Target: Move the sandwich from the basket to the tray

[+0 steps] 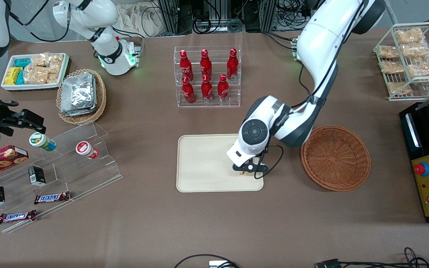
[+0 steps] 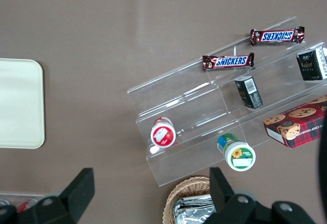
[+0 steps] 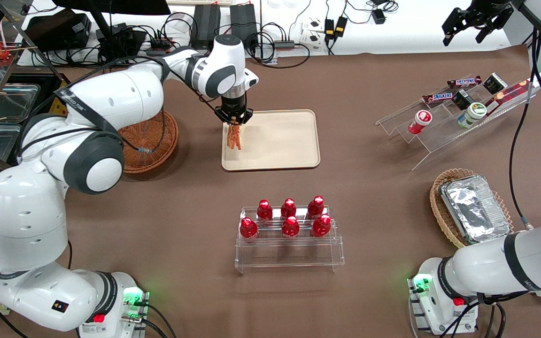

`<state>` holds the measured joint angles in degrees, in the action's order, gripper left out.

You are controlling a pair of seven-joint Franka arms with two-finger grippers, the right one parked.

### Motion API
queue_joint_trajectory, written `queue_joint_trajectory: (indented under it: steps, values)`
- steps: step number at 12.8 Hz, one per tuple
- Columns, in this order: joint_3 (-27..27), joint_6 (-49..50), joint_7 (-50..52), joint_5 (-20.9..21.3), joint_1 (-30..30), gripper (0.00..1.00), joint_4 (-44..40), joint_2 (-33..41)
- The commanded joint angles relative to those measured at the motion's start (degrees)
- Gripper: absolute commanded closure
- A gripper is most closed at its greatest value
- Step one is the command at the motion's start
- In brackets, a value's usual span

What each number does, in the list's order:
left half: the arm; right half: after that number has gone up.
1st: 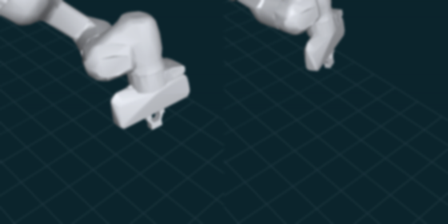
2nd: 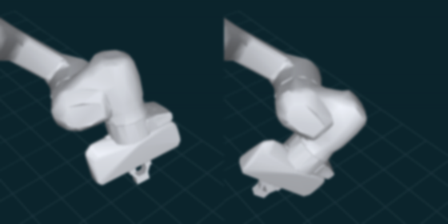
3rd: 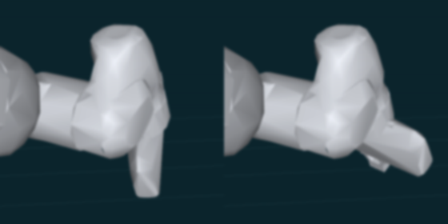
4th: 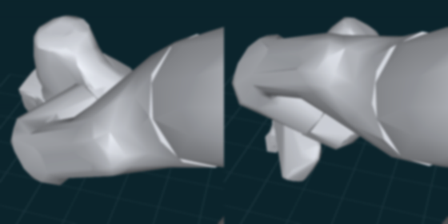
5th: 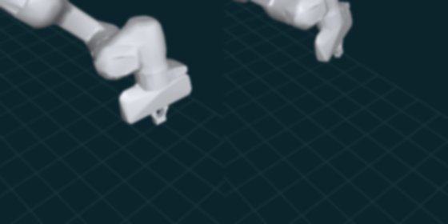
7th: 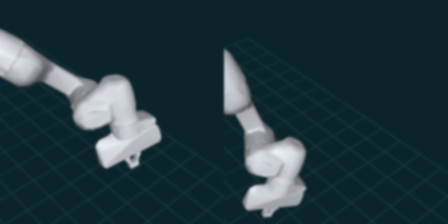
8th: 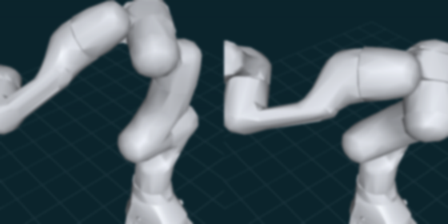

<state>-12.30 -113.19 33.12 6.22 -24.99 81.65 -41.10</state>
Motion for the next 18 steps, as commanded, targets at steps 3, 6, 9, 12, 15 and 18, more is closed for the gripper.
queue_joint_trajectory:
  steps: [3, 6, 9, 12, 15, 18]
  values:
    - [0.1, 0.6, 1.9, 1.2, -0.8, 0.00, -2.2, -0.9]
    - [0.1, 0.9, 2.1, 1.3, -0.4, 0.00, -2.4, 0.1]
    - [0.8, 4.0, 1.7, 1.5, 1.2, 0.00, -1.8, 4.3]
    - [0.7, 11.3, 1.2, 1.0, 3.6, 0.00, 4.3, 13.5]
    - [0.7, 8.6, -0.6, 0.6, 7.4, 0.00, 20.9, 29.7]
    - [0.8, 9.7, -10.2, -0.1, 13.5, 0.00, 30.7, 42.8]
